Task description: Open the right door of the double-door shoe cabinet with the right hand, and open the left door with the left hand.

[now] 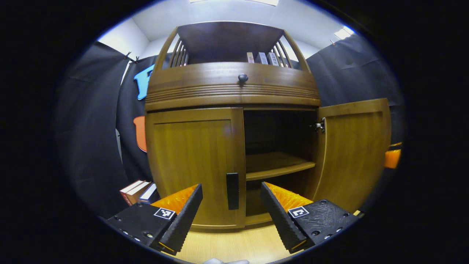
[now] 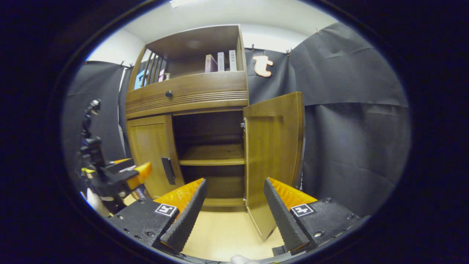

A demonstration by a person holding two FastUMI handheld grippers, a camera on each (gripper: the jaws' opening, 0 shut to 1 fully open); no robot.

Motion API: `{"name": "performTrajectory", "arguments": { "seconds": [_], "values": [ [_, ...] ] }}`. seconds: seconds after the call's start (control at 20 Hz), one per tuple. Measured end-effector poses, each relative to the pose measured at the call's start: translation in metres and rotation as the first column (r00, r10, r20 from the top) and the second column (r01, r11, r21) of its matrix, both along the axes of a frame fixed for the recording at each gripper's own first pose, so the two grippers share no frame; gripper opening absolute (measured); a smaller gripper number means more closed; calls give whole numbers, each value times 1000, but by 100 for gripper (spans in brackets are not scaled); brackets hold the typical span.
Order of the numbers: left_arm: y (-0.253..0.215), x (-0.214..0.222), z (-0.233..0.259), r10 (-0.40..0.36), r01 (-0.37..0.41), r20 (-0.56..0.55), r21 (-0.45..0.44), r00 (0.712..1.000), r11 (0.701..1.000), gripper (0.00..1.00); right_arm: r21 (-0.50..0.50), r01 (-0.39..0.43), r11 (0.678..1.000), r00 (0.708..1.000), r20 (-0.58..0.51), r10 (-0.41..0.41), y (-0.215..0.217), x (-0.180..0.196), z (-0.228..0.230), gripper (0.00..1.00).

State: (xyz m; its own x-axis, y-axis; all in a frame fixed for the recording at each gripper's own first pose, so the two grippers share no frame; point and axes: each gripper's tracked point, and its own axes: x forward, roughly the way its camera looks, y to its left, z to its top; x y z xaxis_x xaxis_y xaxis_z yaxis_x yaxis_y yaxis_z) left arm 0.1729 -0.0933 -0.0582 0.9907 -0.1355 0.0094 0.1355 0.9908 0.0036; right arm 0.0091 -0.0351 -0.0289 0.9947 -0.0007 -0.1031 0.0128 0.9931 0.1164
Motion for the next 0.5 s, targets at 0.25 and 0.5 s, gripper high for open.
{"name": "performTrajectory", "arguments": {
  "seconds": [0.25,0.5],
  "values": [
    [-13,68,-38,8,-9,-54,-21,998,1000,96,-31,43,999,999,-22,-44,-20,-8,-4,98],
    [-13,102,-53,17,-17,-52,4,999,1000,95,-25,82,996,995,-57,-83,-33,-13,-16,100]
  ]
}}
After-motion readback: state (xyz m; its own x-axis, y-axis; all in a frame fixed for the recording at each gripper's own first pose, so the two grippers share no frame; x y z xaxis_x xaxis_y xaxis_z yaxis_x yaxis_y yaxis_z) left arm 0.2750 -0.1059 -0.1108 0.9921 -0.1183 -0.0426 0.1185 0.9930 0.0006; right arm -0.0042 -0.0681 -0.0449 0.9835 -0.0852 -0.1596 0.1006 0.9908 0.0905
